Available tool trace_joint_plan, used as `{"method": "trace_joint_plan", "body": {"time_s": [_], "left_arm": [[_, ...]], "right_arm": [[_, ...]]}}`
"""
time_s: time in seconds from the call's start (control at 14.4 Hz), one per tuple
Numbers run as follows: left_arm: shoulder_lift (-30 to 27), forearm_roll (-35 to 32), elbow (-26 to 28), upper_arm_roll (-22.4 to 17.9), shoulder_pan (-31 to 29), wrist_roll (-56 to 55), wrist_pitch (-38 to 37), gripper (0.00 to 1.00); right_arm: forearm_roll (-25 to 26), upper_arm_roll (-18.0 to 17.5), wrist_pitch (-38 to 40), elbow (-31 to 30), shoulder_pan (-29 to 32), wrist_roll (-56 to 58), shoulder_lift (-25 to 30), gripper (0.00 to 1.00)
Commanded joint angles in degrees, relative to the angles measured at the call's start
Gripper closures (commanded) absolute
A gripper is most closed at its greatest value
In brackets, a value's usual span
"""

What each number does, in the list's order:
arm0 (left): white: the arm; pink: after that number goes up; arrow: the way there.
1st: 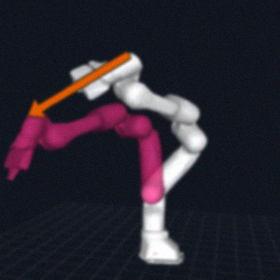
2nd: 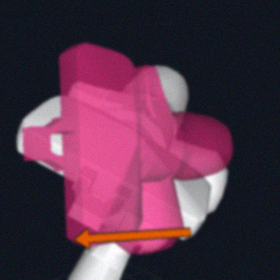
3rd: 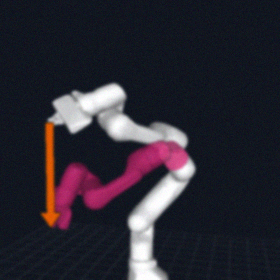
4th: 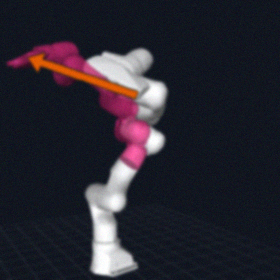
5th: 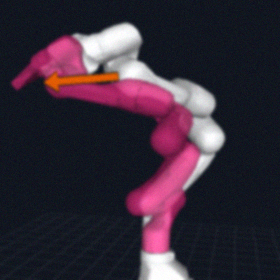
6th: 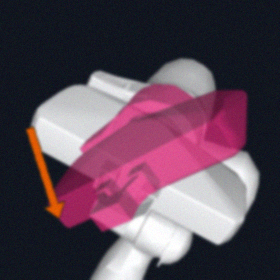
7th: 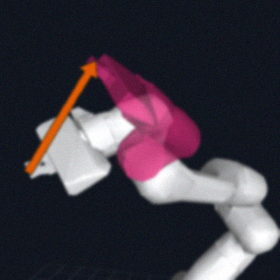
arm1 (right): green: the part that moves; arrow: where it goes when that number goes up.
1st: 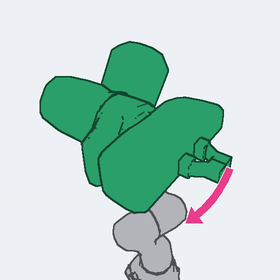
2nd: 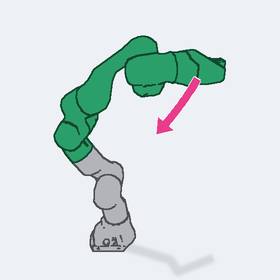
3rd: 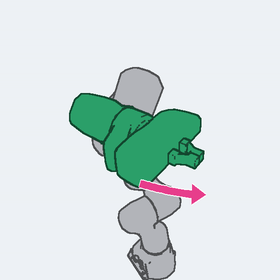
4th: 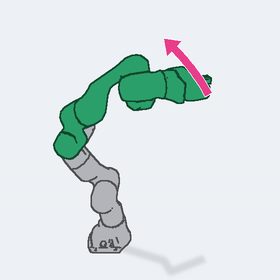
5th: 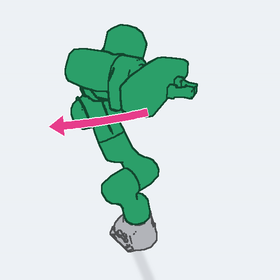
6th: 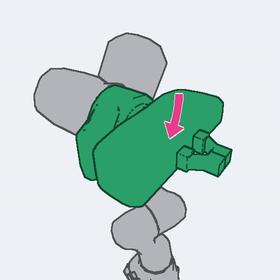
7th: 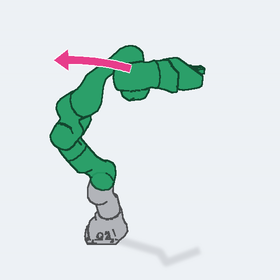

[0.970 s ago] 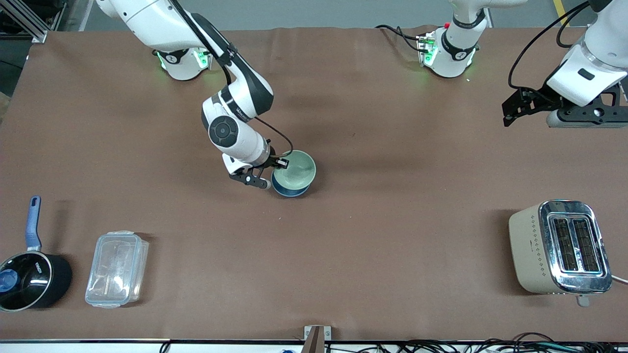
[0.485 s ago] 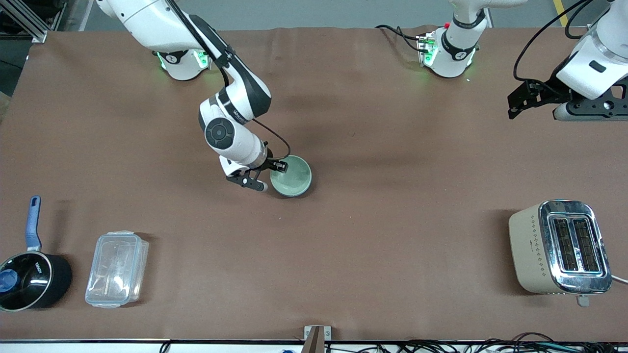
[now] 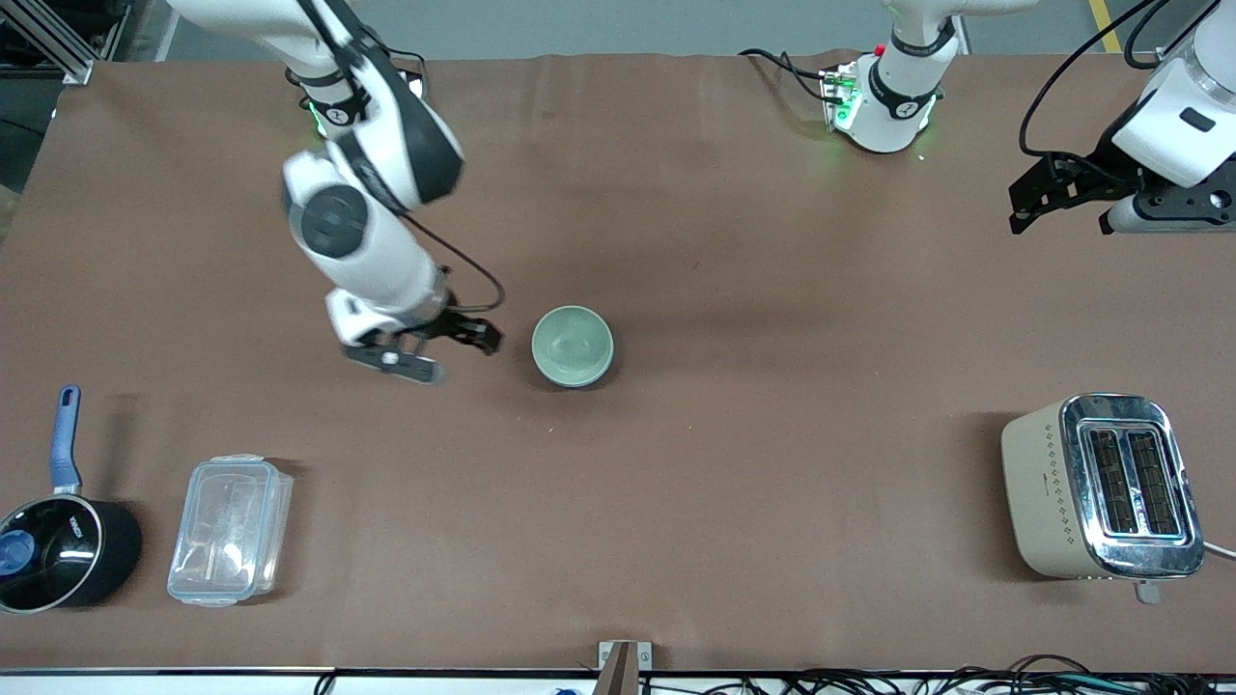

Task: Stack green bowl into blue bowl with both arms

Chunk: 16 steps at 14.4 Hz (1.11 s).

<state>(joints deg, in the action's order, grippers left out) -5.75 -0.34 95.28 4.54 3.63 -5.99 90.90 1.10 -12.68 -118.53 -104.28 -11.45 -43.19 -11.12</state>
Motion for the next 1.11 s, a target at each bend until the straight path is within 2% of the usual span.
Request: {"method": "trace_joint_plan", "body": {"time_s": [0.0, 0.14, 0.28, 0.42, 0.49, 0.69, 1.04], "left_arm": [[1.6, 0.3, -2.5, 0.0, -0.1, 0.6, -1.3, 0.0], [1.7, 0.3, -2.5, 0.0, -0.1, 0.7, -1.3, 0.0], [1.7, 0.3, -2.5, 0.0, 0.0, 0.0, -1.3, 0.0], [1.7, 0.3, -2.5, 0.1, 0.1, 0.0, -1.3, 0.0], [1.7, 0.3, -2.5, 0.0, 0.0, 0.4, -1.3, 0.0], [1.7, 0.3, -2.4, 0.1, 0.0, 0.1, -1.3, 0.0], [1.8, 0.3, -2.5, 0.0, -0.1, 0.7, -1.3, 0.0]], "right_arm": [[1.4, -0.7, 0.5, -2.2, 7.4, 10.1, 7.1, 0.0], [1.5, 0.1, 3.7, -0.3, 11.0, 15.3, 9.5, 0.0], [1.4, 5.8, 16.2, 7.9, 11.4, 22.3, 9.8, 0.0], [0.5, 9.2, 26.7, 15.2, 11.4, 31.6, 9.5, 0.0], [0.2, 10.5, 28.4, 16.7, 11.4, 32.9, 9.6, 0.0], [0.2, 11.3, 29.7, 18.1, 11.4, 33.9, 9.5, 0.0], [0.1, 11.2, 30.3, 18.1, 11.4, 34.7, 9.5, 0.0]]}}
